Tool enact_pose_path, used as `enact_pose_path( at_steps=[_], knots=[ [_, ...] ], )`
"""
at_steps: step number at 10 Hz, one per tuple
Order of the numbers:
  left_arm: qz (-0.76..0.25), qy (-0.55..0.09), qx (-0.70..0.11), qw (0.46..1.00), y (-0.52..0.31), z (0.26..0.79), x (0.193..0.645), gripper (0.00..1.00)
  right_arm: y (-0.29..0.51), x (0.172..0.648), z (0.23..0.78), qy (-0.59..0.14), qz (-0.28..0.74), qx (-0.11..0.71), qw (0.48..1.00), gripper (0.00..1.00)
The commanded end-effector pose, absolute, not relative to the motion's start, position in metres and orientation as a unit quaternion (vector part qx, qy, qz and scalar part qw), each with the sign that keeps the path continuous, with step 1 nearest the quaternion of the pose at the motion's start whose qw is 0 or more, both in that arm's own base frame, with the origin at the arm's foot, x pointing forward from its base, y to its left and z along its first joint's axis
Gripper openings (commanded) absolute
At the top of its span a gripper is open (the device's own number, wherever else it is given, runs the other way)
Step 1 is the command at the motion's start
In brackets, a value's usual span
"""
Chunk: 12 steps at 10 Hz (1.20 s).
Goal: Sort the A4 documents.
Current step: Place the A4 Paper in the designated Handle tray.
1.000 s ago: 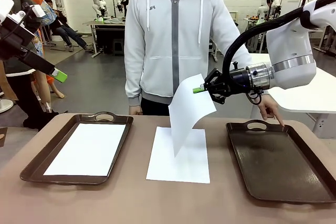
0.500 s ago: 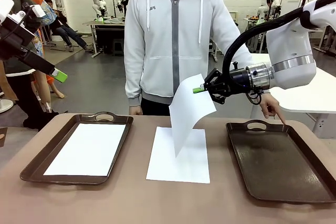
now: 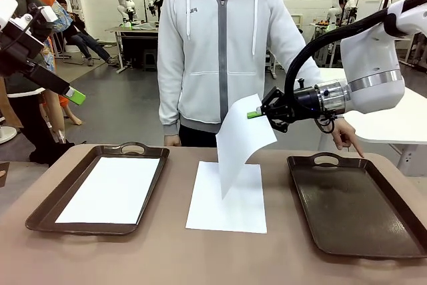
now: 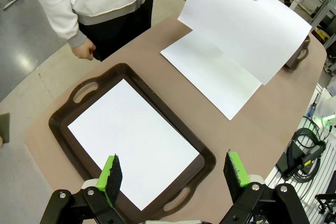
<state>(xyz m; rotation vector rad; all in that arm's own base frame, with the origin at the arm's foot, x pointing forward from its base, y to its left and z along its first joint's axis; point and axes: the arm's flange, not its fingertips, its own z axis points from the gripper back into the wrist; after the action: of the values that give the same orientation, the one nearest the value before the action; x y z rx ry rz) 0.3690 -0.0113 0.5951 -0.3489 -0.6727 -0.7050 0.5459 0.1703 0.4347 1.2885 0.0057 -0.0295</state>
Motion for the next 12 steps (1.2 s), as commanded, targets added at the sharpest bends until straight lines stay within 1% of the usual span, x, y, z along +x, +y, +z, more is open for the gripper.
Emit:
enact_pose_path(
  at_steps=[1,4,6,7,8,9,11,12],
  knots=[
    [-0.334,-0.325,-0.169,0.869,-0.011,0.595,0.371,1.00,0.123,0.528,0.444,0.005,-0.016,0.615,0.788,0.01],
    [-0.334,-0.325,-0.169,0.869,-0.011,0.595,0.371,1.00,0.065,0.531,0.460,0.031,-0.012,0.609,0.792,0.01],
    [-0.334,-0.325,-0.169,0.869,-0.011,0.595,0.371,1.00,0.028,0.534,0.461,0.053,-0.004,0.597,0.801,0.01],
    [-0.334,-0.325,-0.169,0.869,-0.011,0.595,0.371,1.00,0.010,0.534,0.454,0.049,-0.009,0.587,0.808,0.01],
    [-0.334,-0.325,-0.169,0.869,-0.011,0.595,0.371,1.00,-0.002,0.531,0.438,0.025,-0.023,0.550,0.834,0.01],
    [-0.334,-0.325,-0.169,0.869,-0.011,0.595,0.371,1.00,-0.010,0.529,0.421,0.015,-0.045,0.547,0.836,0.01],
    [-0.334,-0.325,-0.169,0.869,-0.011,0.595,0.371,1.00,-0.023,0.519,0.388,-0.007,-0.110,0.565,0.818,0.01],
    [-0.334,-0.325,-0.169,0.869,-0.011,0.595,0.371,1.00,-0.031,0.509,0.376,-0.020,-0.124,0.567,0.814,0.01]
  ],
)
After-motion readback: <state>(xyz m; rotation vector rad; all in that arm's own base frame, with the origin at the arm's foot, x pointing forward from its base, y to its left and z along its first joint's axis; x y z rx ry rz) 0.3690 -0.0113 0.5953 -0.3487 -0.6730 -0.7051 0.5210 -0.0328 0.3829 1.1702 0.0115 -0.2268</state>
